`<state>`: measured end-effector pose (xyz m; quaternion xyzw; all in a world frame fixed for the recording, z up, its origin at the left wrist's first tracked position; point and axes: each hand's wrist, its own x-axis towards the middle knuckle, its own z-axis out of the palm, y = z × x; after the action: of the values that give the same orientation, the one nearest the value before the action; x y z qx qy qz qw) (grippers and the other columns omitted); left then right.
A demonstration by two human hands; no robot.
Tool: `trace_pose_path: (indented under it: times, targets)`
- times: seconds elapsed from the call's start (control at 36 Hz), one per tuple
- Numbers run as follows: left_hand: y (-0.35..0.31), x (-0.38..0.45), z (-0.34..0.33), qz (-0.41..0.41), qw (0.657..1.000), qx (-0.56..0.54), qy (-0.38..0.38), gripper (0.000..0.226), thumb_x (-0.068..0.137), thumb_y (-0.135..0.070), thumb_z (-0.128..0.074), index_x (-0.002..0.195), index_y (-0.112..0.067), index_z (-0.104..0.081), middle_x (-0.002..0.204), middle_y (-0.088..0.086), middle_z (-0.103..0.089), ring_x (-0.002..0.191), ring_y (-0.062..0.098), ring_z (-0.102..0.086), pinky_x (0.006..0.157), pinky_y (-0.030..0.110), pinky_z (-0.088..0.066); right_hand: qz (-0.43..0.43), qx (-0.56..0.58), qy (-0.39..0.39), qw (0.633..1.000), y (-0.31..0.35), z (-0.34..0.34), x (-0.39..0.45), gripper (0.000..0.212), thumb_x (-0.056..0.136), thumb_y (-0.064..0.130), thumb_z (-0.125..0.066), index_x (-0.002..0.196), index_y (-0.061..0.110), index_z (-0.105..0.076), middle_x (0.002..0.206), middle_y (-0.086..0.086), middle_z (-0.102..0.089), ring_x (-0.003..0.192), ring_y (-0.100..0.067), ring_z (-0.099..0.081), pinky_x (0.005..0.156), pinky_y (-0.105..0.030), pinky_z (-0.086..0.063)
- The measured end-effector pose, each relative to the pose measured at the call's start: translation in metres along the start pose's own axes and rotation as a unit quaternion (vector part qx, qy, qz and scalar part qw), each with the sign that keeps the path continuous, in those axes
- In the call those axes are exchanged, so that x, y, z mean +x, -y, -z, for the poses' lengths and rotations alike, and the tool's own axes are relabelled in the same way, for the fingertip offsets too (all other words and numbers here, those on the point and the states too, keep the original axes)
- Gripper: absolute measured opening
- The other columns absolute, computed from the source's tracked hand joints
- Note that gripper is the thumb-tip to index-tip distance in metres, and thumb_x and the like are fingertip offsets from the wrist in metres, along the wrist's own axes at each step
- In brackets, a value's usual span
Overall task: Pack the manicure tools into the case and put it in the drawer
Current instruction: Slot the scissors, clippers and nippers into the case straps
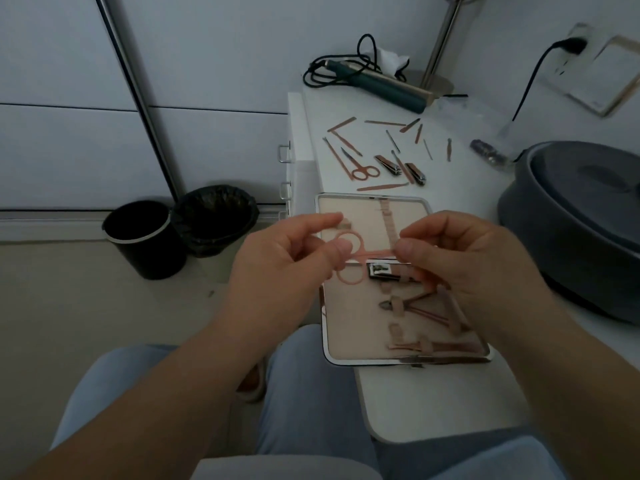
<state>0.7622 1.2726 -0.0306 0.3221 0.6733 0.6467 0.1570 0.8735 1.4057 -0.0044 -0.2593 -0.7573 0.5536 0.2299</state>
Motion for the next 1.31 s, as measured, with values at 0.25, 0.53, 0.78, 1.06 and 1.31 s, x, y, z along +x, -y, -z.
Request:
trace_pose_path:
  times: [0.25,0.53,0.78,1.06,1.31]
  targets:
    - [0.001,-0.001,0.002,-0.069,0.973,0.213,0.049,0.017,0.07,-0.035,-0.069,0.085,-0.043,-0.065,0.071,-0.022,-0.063,0.077,-0.007,-0.055,0.067,0.004,-0.04,-0.003,0.028,0.001,1.0,-0.016,0.002,0.005,0.012,0.069,0.015,-0.074,0.065,0.026,-0.071,0.046,0.002,-0.058,0.039,-0.004,-0.047,0.04,-0.013,-0.041]
    - [-0.003,0.01,0.023,-0.059,0.924,0.367,0.085,0.015,0.073,-0.035,-0.064,0.087,-0.035,-0.07,0.062,-0.035,-0.052,0.075,-0.014,-0.054,0.068,0.0,-0.036,0.064,-0.207,-0.066,0.974,-0.025,0.019,-0.002,0.014,0.067,0.051,-0.06,0.08,0.047,-0.064,0.073,0.02,-0.067,0.064,-0.004,-0.061,0.054,-0.021,-0.05]
    - [-0.006,0.009,0.03,-0.046,0.895,0.428,0.12,0.024,0.064,-0.043,-0.056,0.084,-0.04,-0.068,0.055,-0.03,-0.049,0.066,-0.011,-0.052,0.057,0.004,-0.031,0.052,-0.228,-0.066,0.97,-0.037,0.024,0.001,0.008,0.07,0.048,-0.057,0.074,0.042,-0.061,0.08,0.033,-0.061,0.072,0.004,-0.058,0.057,-0.016,-0.039]
    - [-0.008,0.014,0.033,-0.036,0.892,0.422,0.158,0.01,0.059,-0.046,-0.054,0.068,-0.045,-0.06,0.049,-0.033,-0.052,0.075,-0.023,-0.045,0.062,-0.007,-0.03,0.05,-0.211,-0.054,0.975,-0.04,0.024,0.003,0.008,0.07,0.047,-0.057,0.071,0.04,-0.062,0.076,0.034,-0.063,0.071,0.008,-0.059,0.058,-0.014,-0.039]
    - [-0.002,0.013,0.014,-0.053,0.875,0.467,0.116,0.019,0.074,-0.044,-0.058,0.091,-0.045,-0.066,0.067,-0.026,-0.053,0.065,0.0,-0.048,0.061,0.014,-0.036,0.064,-0.208,-0.047,0.975,-0.044,0.025,0.003,0.005,0.078,0.037,-0.062,0.074,0.039,-0.062,0.075,0.035,-0.063,0.07,0.01,-0.059,0.054,-0.002,-0.042]
